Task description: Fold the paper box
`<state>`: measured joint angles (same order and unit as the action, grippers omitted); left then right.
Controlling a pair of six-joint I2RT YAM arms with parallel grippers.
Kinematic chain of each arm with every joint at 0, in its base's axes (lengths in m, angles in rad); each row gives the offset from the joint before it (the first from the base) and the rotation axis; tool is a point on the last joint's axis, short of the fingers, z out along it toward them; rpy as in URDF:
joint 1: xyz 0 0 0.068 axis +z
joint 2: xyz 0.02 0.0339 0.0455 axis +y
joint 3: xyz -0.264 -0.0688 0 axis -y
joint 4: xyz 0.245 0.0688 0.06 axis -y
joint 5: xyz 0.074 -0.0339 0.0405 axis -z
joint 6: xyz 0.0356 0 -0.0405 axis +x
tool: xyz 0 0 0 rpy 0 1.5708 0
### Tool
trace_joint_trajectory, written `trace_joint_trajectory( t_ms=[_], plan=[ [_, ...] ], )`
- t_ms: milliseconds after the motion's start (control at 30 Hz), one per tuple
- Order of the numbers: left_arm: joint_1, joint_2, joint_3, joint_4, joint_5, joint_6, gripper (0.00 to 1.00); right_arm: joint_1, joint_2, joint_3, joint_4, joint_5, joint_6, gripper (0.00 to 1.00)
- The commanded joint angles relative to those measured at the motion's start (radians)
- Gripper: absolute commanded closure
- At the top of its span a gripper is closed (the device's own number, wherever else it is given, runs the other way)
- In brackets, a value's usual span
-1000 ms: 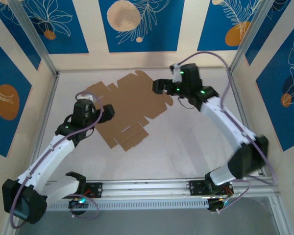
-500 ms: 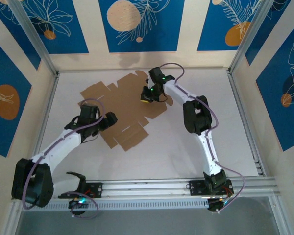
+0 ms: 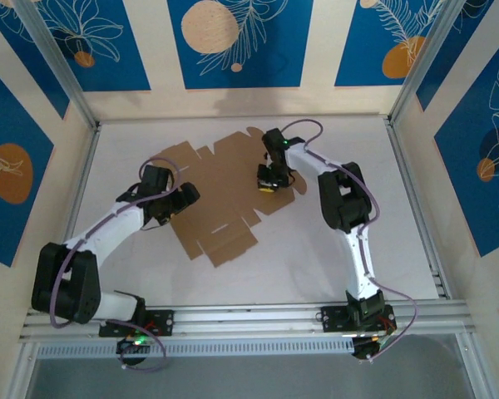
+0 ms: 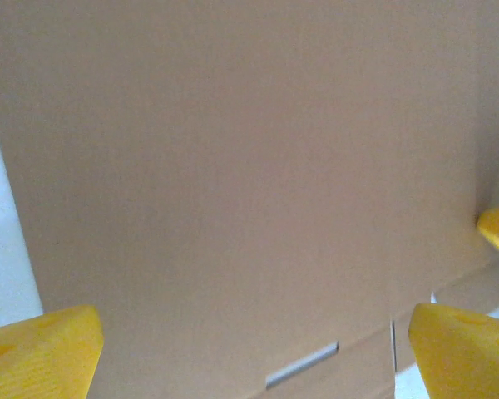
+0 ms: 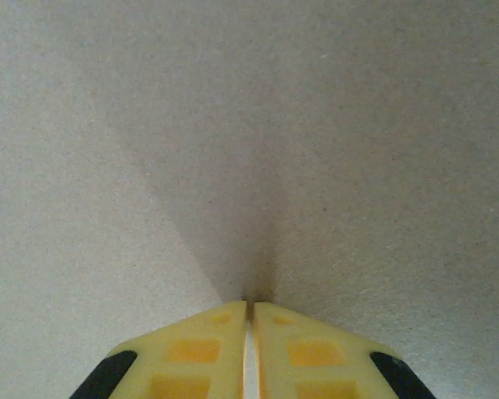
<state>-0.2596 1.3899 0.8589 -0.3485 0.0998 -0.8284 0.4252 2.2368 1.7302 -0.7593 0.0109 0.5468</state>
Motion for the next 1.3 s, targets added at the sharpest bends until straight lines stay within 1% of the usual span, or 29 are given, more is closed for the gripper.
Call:
trace_joint_trajectory(
  t_ms=[0,33,100,167,200,267,333,400,467,500,567,633,700,733,800,867,900,967,1000,1067,1133,1167,1233,1267],
  plan=[
    [0.025,0.074,0.052,-0.066,0.004,0.021,0.06,-0.021,-0.093,-0.201,0.034,0.006,0.046,0.85],
    [0.026,0.104,0.064,-0.065,0.020,0.026,0.06,-0.023,-0.132,-0.265,0.070,-0.022,0.070,0.85],
    [0.027,0.176,0.099,-0.069,0.067,0.040,0.09,-0.018,-0.201,-0.388,0.137,-0.087,0.108,0.80],
    [0.026,0.259,0.146,-0.100,0.111,0.054,0.11,0.007,-0.261,-0.463,0.174,-0.148,0.105,0.74],
    [0.026,0.291,0.163,-0.111,0.121,0.058,0.12,0.020,-0.289,-0.480,0.176,-0.142,0.096,0.69],
    [0.023,0.346,0.189,-0.122,0.131,0.075,0.14,0.021,-0.369,-0.518,0.191,-0.125,0.074,0.51],
    [0.022,0.383,0.214,-0.132,0.136,0.092,0.15,-0.019,-0.426,-0.528,0.203,-0.127,0.054,0.37],
    [0.021,0.412,0.244,-0.153,0.129,0.108,0.15,-0.073,-0.439,-0.495,0.178,-0.126,0.021,0.23],
    [0.021,0.435,0.283,-0.186,0.108,0.131,0.15,-0.132,-0.428,-0.445,0.144,-0.092,-0.003,0.14],
    [0.021,0.447,0.305,-0.206,0.089,0.150,0.15,-0.152,-0.418,-0.419,0.132,-0.067,-0.014,0.01],
    [0.022,0.477,0.355,-0.259,0.031,0.184,0.15,-0.198,-0.379,-0.359,0.110,-0.013,-0.015,0.01],
    [0.023,0.519,0.412,-0.300,-0.011,0.225,0.15,-0.226,-0.341,-0.312,0.116,-0.028,-0.019,0.01],
    [0.023,0.569,0.472,-0.331,-0.020,0.266,0.14,-0.230,-0.286,-0.248,0.098,-0.082,-0.039,0.00],
    [0.022,0.595,0.502,-0.337,-0.014,0.286,0.14,-0.223,-0.257,-0.201,0.082,-0.147,-0.063,0.01],
    [0.022,0.643,0.557,-0.345,-0.002,0.310,0.14,-0.189,-0.203,-0.139,0.039,-0.177,-0.091,0.04],
    [0.019,0.669,0.588,-0.310,0.098,0.335,0.15,-0.149,-0.189,-0.126,0.034,-0.199,-0.101,0.05],
    [0.017,0.676,0.601,-0.303,0.145,0.336,0.15,-0.139,-0.191,-0.130,0.036,-0.188,-0.094,0.06],
    [0.011,0.659,0.585,-0.237,0.276,0.331,0.16,-0.147,-0.218,-0.169,0.066,-0.156,-0.076,0.06],
    [0.007,0.648,0.580,-0.223,0.291,0.324,0.16,-0.163,-0.227,-0.182,0.076,-0.151,-0.065,0.06],
    [0.001,0.624,0.583,-0.243,0.251,0.319,0.15,-0.203,-0.227,-0.178,0.062,-0.161,-0.052,0.07],
    [0.003,0.587,0.581,-0.282,0.169,0.303,0.14,-0.201,-0.231,-0.158,0.016,-0.152,-0.056,0.06],
    [0.005,0.565,0.571,-0.286,0.142,0.298,0.14,-0.188,-0.251,-0.176,0.014,-0.149,-0.036,0.06],
    [0.008,0.528,0.551,-0.276,0.139,0.286,0.14,-0.169,-0.328,-0.267,0.050,-0.157,0.037,0.06],
    [0.007,0.518,0.536,-0.271,0.145,0.270,0.15,-0.172,-0.380,-0.337,0.089,-0.197,0.097,0.07]
  ],
)
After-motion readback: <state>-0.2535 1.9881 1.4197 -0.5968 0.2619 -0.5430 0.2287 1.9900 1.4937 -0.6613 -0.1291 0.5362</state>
